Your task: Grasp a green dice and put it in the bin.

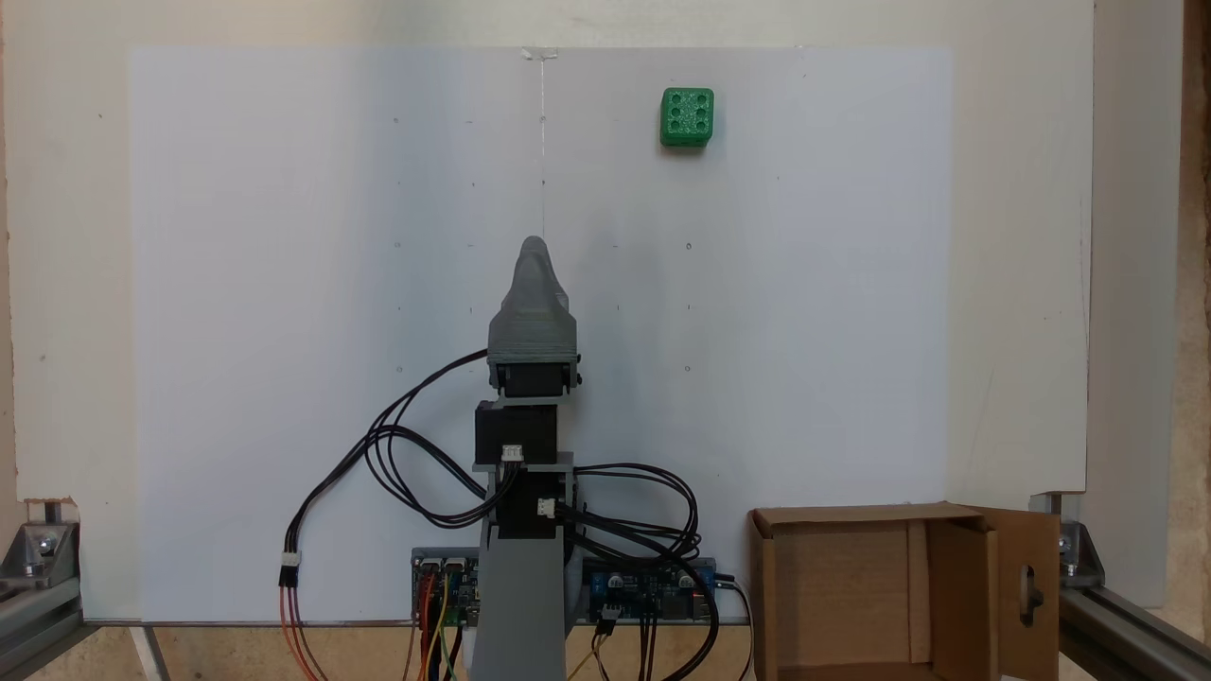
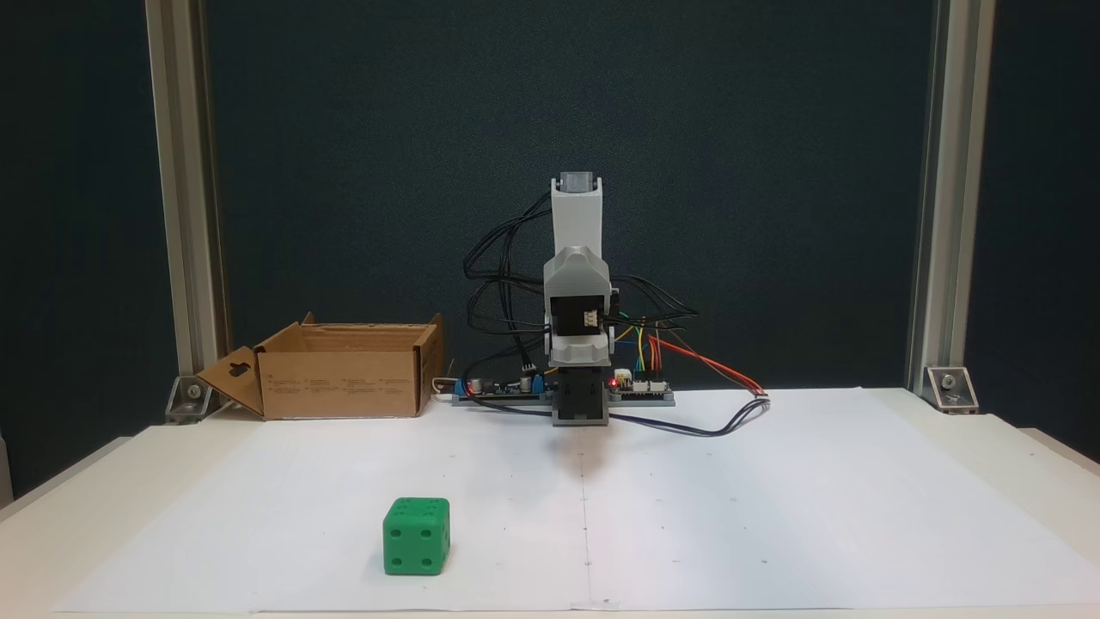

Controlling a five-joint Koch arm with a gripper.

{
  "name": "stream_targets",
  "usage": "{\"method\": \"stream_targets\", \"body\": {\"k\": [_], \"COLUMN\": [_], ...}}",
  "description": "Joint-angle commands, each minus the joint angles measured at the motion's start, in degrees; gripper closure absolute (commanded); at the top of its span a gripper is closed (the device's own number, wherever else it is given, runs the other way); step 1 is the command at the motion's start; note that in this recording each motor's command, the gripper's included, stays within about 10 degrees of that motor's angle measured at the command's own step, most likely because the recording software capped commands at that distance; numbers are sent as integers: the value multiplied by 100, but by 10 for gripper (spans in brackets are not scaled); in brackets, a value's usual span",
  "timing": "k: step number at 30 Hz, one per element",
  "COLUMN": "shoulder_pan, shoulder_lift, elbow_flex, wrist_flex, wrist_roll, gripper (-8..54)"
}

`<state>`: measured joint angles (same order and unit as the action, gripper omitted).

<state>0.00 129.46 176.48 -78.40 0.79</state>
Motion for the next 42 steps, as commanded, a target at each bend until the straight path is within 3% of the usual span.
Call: {"method": "stream_targets", "body": {"k": [1,42], "shoulder_pan": [475,457], "shoulder_lift": [589,598], "elbow_flex": [281,281], "wrist_flex": [1000,1301], "wrist_roll": [26,35], "gripper": [12,12]}}
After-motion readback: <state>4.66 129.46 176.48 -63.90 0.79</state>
